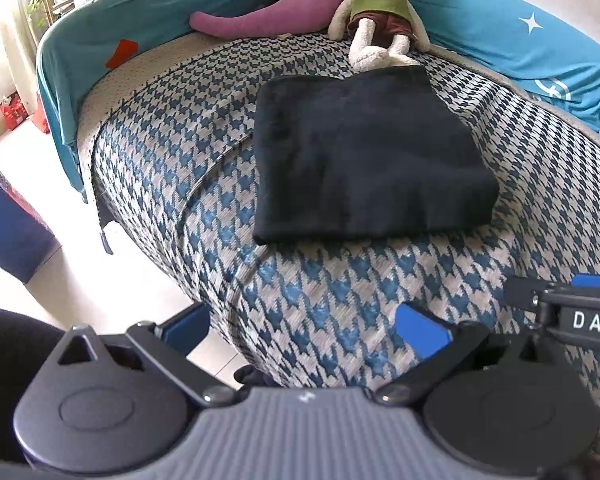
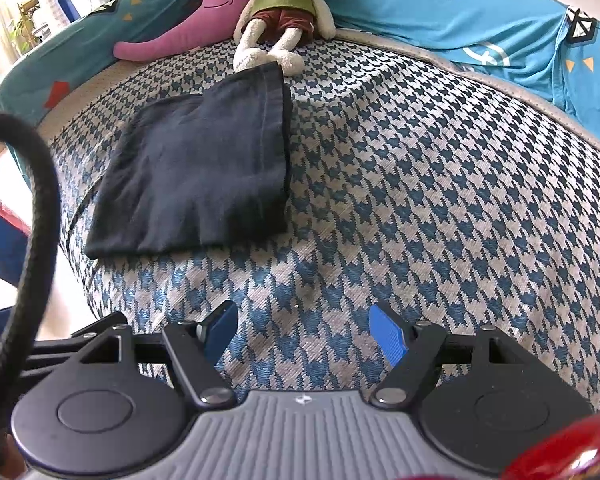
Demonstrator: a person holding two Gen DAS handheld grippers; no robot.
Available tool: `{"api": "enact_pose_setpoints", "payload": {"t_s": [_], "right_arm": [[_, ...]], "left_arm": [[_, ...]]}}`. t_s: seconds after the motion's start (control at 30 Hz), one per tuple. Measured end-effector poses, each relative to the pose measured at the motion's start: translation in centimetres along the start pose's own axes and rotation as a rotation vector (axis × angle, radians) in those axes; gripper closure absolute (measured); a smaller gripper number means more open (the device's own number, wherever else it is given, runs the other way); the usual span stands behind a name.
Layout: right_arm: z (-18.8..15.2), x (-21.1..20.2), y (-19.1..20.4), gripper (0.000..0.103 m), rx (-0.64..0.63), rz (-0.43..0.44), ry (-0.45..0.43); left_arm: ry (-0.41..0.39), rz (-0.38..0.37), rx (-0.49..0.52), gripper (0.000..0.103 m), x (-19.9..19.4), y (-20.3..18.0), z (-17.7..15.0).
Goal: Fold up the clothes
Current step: 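Withdraw both grippers from the folded black bundle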
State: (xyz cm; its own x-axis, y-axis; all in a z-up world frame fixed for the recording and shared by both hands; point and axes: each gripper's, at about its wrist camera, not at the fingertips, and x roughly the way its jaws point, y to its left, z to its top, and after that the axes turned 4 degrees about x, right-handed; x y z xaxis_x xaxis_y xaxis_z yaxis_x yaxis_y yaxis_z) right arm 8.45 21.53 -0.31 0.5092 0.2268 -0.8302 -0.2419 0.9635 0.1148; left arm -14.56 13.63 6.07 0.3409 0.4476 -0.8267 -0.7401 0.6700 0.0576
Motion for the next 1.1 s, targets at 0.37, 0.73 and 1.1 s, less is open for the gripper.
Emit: {"api": "enact_pose_setpoints", "payload": {"t_s": [0.37,0.73,1.1], "right_arm": [[-0.04,0.11,-0.1,0.03,0.021,0.021,0.002],[-0.01,-0.33,0.32,0.03,0.004,0.037,-0.025],[0.05,-0.49,0.63,0.03,-0.009,0.052,-0.033]], "left_arm": [[0.0,0.005,-0.006,0.0,0.02,0.22,0.07],[0.006,0.018,-0.011,0.0,0.12,0.39,0.0],[0.012,0.02,-0.003,0.0,0.17,0.2,-0.11]]}}
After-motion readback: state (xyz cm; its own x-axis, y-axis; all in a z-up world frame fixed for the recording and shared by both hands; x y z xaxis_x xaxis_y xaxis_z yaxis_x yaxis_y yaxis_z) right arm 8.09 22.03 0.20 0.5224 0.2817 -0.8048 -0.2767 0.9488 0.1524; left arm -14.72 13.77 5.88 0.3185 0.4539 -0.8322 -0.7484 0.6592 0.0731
